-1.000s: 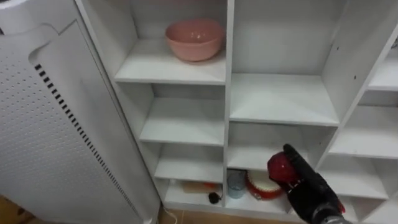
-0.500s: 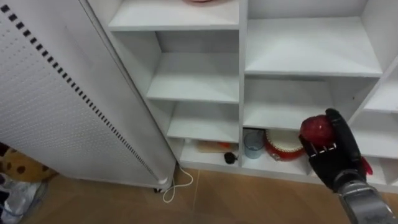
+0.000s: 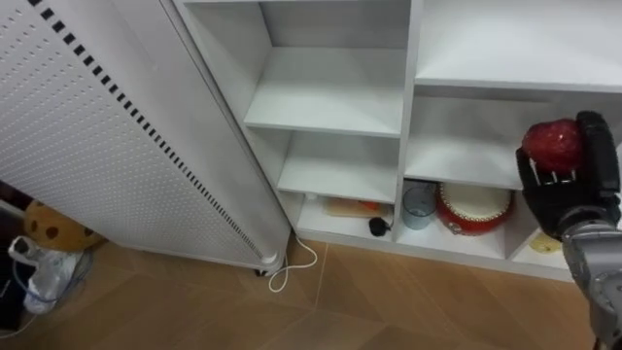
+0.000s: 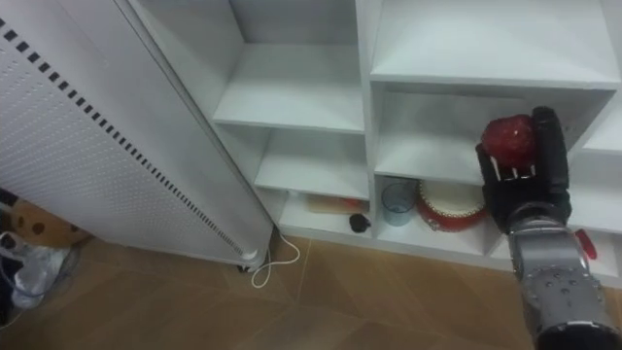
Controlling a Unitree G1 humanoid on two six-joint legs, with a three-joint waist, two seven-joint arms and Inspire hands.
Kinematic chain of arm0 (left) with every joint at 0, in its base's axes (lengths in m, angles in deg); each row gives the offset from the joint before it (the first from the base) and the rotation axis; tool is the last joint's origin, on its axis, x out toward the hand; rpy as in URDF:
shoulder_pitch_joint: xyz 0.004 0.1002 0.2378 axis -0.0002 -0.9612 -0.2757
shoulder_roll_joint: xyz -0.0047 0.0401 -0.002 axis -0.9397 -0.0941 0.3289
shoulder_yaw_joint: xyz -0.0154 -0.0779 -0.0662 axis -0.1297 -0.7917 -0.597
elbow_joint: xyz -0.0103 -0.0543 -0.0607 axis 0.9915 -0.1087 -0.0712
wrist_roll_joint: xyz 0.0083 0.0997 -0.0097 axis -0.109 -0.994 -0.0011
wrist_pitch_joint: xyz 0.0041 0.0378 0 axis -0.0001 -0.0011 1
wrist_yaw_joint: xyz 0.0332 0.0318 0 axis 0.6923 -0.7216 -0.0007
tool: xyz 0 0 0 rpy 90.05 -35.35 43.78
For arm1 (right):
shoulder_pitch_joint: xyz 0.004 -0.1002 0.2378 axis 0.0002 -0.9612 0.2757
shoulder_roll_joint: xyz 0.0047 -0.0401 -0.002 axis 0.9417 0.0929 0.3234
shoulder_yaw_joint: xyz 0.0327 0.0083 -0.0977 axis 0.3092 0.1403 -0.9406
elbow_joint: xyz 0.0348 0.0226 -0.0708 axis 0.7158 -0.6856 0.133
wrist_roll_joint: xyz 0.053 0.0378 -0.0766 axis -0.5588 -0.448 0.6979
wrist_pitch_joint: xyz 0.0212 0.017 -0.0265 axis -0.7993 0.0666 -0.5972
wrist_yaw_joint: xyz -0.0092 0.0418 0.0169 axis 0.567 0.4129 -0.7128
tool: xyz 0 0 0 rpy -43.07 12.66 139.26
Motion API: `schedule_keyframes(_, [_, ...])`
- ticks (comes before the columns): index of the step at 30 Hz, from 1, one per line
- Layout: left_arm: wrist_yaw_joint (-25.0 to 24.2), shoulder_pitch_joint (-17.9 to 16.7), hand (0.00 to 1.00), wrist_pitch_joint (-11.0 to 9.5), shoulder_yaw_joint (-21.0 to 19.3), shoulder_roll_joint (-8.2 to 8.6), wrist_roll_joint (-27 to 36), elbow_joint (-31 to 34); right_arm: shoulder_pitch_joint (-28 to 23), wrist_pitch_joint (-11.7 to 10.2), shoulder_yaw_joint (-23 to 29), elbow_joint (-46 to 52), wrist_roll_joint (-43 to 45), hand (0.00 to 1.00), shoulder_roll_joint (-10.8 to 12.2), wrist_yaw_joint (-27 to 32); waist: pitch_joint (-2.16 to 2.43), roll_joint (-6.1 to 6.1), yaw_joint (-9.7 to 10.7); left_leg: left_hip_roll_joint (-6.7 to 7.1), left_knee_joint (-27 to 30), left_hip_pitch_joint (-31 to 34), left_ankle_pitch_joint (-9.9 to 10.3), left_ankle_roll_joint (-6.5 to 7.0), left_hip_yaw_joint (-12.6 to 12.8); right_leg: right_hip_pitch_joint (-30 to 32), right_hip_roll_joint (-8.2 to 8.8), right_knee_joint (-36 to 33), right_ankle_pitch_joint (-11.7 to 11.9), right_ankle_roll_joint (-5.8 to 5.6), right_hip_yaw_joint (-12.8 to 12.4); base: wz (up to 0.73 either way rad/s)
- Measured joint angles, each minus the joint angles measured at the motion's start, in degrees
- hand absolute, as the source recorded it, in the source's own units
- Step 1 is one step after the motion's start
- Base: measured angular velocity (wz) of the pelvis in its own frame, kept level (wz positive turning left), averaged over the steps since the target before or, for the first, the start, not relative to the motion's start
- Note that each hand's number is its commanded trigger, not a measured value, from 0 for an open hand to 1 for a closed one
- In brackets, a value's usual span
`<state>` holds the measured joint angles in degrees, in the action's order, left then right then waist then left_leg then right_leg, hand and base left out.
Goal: Arrange fruit in the closet
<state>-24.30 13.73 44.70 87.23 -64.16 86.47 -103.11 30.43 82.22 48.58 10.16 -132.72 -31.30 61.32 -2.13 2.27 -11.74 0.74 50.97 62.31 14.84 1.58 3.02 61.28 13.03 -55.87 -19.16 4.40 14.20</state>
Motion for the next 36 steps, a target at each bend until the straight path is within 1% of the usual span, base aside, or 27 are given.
schedule_keyframes(1, [0.1, -0.2, 0.0, 0.0, 0.1, 0.0, 0.0, 0.2, 0.1, 0.0, 0.2, 0.0, 0.2, 1.0, -0.2, 1.3, 0.0, 0.0, 0.0, 0.0, 0.1, 0.1, 0.0, 0.05, 0.0, 0.0, 0.01, 0.0, 0.0, -0.03, 0.0, 0.0])
schedule_keyframes(2, [0.1, -0.3, 0.0, 0.0, 0.1, 0.0, 0.0, 0.5, 0.2, 0.0, 0.2, 0.0, 0.2, 0.75, -0.3, 1.9, 0.0, 0.0, 0.0, 0.01, 0.2, 0.1, 0.0, 0.07, 0.0, 0.0, 0.01, -0.1, 0.0, -0.06, 0.1, 0.0])
schedule_keyframes(3, [0.2, -0.7, 0.0, 0.0, 0.1, 0.0, 0.0, 1.0, 0.2, -0.1, 0.2, 0.0, 0.2, 0.4, -0.6, 3.1, 0.0, -0.01, -0.1, 0.0, 0.4, 0.2, 0.1, 0.09, 0.0, 0.0, 0.0, -0.2, -0.1, -0.09, 0.0, 0.0])
schedule_keyframes(4, [0.4, -1.0, 0.0, 0.0, 0.1, 0.0, 0.0, 1.6, 0.3, -0.4, 0.2, 0.0, 0.3, 0.0, -0.8, 4.1, 0.0, -0.01, -0.1, 0.0, 0.5, 0.2, 0.1, 0.13, 0.0, 0.0, 0.01, -0.2, -0.1, -0.11, 0.0, 0.0])
schedule_keyframes(6, [1.2, -1.1, 0.0, -0.1, 0.0, 0.0, 0.0, 1.9, 0.4, -0.8, 0.2, 0.0, 0.4, 0.0, -1.1, 5.8, 0.0, -0.01, -0.2, -0.06, 0.8, 0.2, 0.5, 0.22, 0.1, 0.1, 0.11, -0.5, -0.2, -0.17, -0.2, 0.0])
schedule_keyframes(8, [2.4, -1.6, 0.0, -0.2, -0.1, -0.04, 0.0, 2.8, 0.8, -0.8, 0.2, 0.0, 0.5, 0.0, -1.7, 7.6, 0.02, -0.05, -0.2, -0.09, 1.2, 0.3, 0.6, 0.34, 0.4, 0.5, 0.66, -1.3, -0.4, -0.22, -0.6, 0.0])
schedule_keyframes(9, [3.1, -2.6, 0.0, -0.4, -0.2, -0.19, 0.0, 4.2, 1.4, -0.8, 0.2, 0.1, 0.6, 0.0, -1.9, 8.9, 0.04, -0.07, 0.0, -0.06, 1.4, 0.4, 0.6, 0.46, 0.8, 0.9, 0.93, -1.8, -0.5, -0.25, -0.8, 0.0])
schedule_keyframes(10, [3.7, -3.8, 0.0, -0.6, -0.4, -0.3, 0.0, 5.5, 2.0, -0.8, 0.2, 0.1, 0.7, 0.0, -2.0, 10.0, 0.04, -0.06, 0.1, -0.06, 1.8, 0.6, 0.7, 0.53, 0.9, 1.1, 0.96, -2.2, -0.6, -0.26, -1.0, -0.04])
schedule_keyframes(13, [4.3, -5.2, 0.0, -1.0, -0.4, -0.46, 0.0, 7.2, 3.4, -1.1, 0.2, 0.7, 0.9, 0.0, -2.6, 12.4, 0.1, -0.17, 0.4, -0.24, 2.1, 0.8, 0.8, 0.63, 1.4, 1.6, 0.98, -2.5, -0.6, -0.25, -1.4, -0.04])
schedule_keyframes(18, [4.5, -6.5, 0.0, -1.1, -0.4, -1.31, 0.0, 8.9, 3.4, -1.3, 0.2, 3.4, 1.0, 0.0, -2.6, 15.2, 0.19, -0.31, 0.6, -1.01, 3.2, 0.9, 0.9, 0.77, 1.9, 1.5, 0.83, -3.2, -0.7, -0.13, -1.2, -0.02])
schedule_keyframes(23, [4.5, -8.7, 0.0, -1.1, -0.4, -2.65, 0.0, 11.2, 3.3, -0.6, -0.2, 3.6, 1.4, 0.0, -2.6, 15.6, 0.27, -0.45, 0.4, -1.43, 3.9, 0.8, 1.2, 0.84, 1.6, 1.2, 0.44, -3.3, -0.6, -0.19, -1.3, -0.04])
schedule_keyframes(25, [4.5, -9.8, 0.0, -1.0, -0.4, -3.07, 0.1, 11.3, 3.3, -0.5, -1.1, 3.6, 1.5, 0.0, -2.6, 15.6, 0.28, -0.48, 0.5, -1.51, 3.9, 0.3, 1.3, 0.77, 1.6, 0.6, 0.25, -3.0, -0.5, -0.51, -1.3, -0.04])
schedule_keyframes(29, [4.1, -10.5, 0.0, -0.4, -0.4, -3.22, 0.1, 11.1, 3.1, 0.2, -1.1, 3.6, 1.8, 0.0, -2.6, 15.2, 0.24, -0.6, 0.5, -1.53, 4.0, -0.3, 1.4, 0.63, 1.6, -0.2, 0.06, -2.8, -0.3, -0.8, -1.3, -0.01])
schedule_keyframes(30, [4.0, -10.5, 0.0, -0.1, -0.4, -3.23, 0.1, 10.9, 3.1, 0.3, -1.1, 3.5, 1.8, 0.0, -2.6, 15.2, 0.23, -0.67, 0.4, -1.51, 4.0, -0.6, 1.4, 0.63, 1.5, -0.5, 0.08, -2.8, -0.4, -0.82, -1.3, 0.0])
schedule_keyframes(36, [3.4, -10.6, 0.0, 0.3, -0.3, -3.47, 0.0, 11.1, 3.1, 0.7, -1.7, 2.9, 1.8, 0.0, -2.6, 14.6, 0.17, -0.83, 0.5, -1.53, 3.9, -1.1, 1.4, 0.62, 1.5, -1.1, 0.04, -2.5, -0.5, -0.73, -1.2, 0.0])
